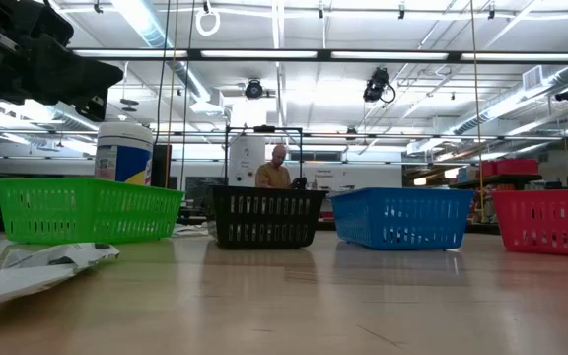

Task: Pick & Place First Aid Supplies
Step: Put the ointment pack into the red basket

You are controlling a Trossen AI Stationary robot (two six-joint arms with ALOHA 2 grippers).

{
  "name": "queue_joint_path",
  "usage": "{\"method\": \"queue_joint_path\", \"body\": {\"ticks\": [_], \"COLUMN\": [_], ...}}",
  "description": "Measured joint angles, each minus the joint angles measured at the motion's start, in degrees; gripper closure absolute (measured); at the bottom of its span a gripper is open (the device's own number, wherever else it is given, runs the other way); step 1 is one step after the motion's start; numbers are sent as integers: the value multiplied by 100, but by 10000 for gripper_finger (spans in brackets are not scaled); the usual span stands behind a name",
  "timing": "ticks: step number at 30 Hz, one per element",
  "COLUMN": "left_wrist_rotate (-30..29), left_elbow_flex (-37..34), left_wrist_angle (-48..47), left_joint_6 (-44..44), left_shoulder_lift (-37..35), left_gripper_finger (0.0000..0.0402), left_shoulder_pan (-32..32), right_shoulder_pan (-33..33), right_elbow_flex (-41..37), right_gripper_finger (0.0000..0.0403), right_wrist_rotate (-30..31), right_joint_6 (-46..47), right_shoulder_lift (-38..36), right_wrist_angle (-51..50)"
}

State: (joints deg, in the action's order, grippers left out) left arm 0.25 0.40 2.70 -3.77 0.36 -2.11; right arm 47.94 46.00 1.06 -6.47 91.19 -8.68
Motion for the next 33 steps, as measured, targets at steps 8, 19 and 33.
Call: {"method": "queue_joint_path", "body": {"ticks": [8, 19, 33], "left_wrist_rotate": [0, 0, 0], "left_elbow_flex": [2, 2, 0], "left_wrist_angle": [0, 0, 0], "left_joint_6": [0, 0, 0], "left_shoulder_lift": [0, 0, 0], "left_gripper_finger": [369, 369, 369], "left_shoulder_pan": [0, 0, 0], "right_shoulder_pan": [-480, -1237, -1849], "right_elbow_flex": [6, 11, 11], "right_gripper_finger": [296, 296, 296], "right_wrist_rotate": [18, 0, -4], "right_joint_6": [332, 1772, 2726], "right_shoulder_lift": [-479, -1279, -2261], "right_wrist_angle": [-71, -1378, -3624]}}
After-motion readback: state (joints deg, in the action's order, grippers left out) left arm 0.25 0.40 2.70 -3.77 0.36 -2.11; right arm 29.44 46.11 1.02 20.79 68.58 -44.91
